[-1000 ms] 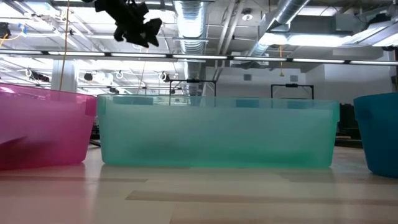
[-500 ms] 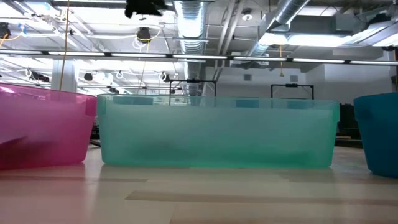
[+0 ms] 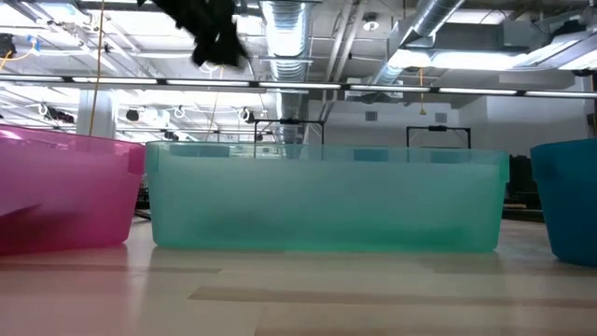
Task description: Sort silverware by color (type)
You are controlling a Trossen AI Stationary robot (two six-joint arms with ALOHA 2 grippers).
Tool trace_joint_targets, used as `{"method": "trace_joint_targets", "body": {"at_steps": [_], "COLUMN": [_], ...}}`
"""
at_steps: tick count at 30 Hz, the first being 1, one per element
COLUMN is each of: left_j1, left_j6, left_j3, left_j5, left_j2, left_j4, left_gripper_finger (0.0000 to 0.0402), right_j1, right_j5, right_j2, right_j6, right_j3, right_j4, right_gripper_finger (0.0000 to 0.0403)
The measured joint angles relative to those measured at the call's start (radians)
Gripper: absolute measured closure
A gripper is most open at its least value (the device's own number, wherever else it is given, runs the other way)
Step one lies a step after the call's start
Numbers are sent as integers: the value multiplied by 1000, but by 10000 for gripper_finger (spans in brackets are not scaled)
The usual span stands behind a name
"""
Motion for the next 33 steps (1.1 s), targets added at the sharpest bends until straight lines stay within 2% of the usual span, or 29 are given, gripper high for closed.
{"method": "trace_joint_targets", "body": {"at_steps": [3,6,9,13,15,18,24,29,33], "left_j1": [0,4,37,89,116,148,150,120,105], "left_j6": [35,82,128,142,150,159,105,69,40], "left_j3": [0,-20,-105,-235,-288,-328,-333,-360,-390], "left_j5": [-177,-234,-163,-111,-111,-115,-152,-190,-187], "left_j2": [50,99,122,145,157,193,242,243,244], "left_j4": [-133,-165,-76,125,191,152,-31,16,93], "left_gripper_finger": [221,221,221,221,221,221,221,221,221], "right_j1": [-12,-43,-85,-133,-149,-166,-203,-224,-241], "right_j5": [200,282,240,39,-16,-17,-9,-10,-16], "right_j2": [24,42,44,45,45,45,49,71,65], "right_j6": [32,-13,-70,-122,-144,-144,-107,-135,-86], "right_j3": [1,1,2,2,2,2,2,-1,2], "right_j4": [-89,-62,-1,63,78,78,63,75,83], "right_gripper_finger": [235,235,235,235,235,235,235,235,235]}}
